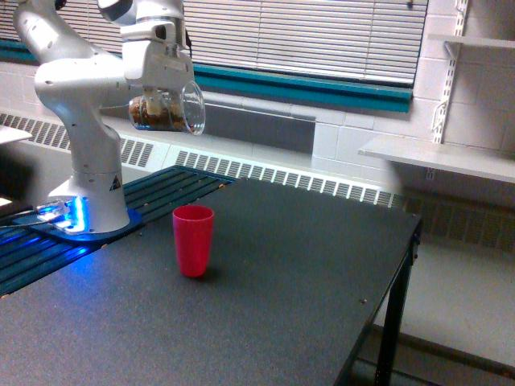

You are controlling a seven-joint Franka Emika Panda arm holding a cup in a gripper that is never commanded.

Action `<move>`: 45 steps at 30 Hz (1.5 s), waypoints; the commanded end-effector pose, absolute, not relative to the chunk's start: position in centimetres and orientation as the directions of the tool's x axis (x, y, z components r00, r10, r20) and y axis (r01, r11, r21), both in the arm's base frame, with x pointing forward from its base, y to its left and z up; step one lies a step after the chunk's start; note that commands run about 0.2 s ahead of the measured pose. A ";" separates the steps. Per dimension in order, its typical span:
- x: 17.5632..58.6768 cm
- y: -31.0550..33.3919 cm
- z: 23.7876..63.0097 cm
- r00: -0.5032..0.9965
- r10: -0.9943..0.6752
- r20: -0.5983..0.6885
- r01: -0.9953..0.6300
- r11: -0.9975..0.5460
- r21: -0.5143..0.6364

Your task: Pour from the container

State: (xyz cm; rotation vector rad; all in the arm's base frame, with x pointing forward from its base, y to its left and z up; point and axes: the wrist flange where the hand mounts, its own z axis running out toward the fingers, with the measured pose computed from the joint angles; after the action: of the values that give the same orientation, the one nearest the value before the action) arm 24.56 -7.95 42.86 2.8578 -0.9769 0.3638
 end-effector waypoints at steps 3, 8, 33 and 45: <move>24.2 -8.0 41.0 0.769 -0.605 0.208 -0.622 -0.783 0.021; 24.3 -8.2 40.5 0.772 -0.609 0.184 -0.623 -0.782 0.024; 24.3 -8.6 37.5 0.781 -0.620 0.077 -0.625 -0.775 0.098; 24.4 -8.2 36.5 0.789 -0.613 0.036 -0.612 -0.780 0.128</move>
State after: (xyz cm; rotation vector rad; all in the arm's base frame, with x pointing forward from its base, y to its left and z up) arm 24.85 -8.88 38.20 2.8572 -0.9855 0.0583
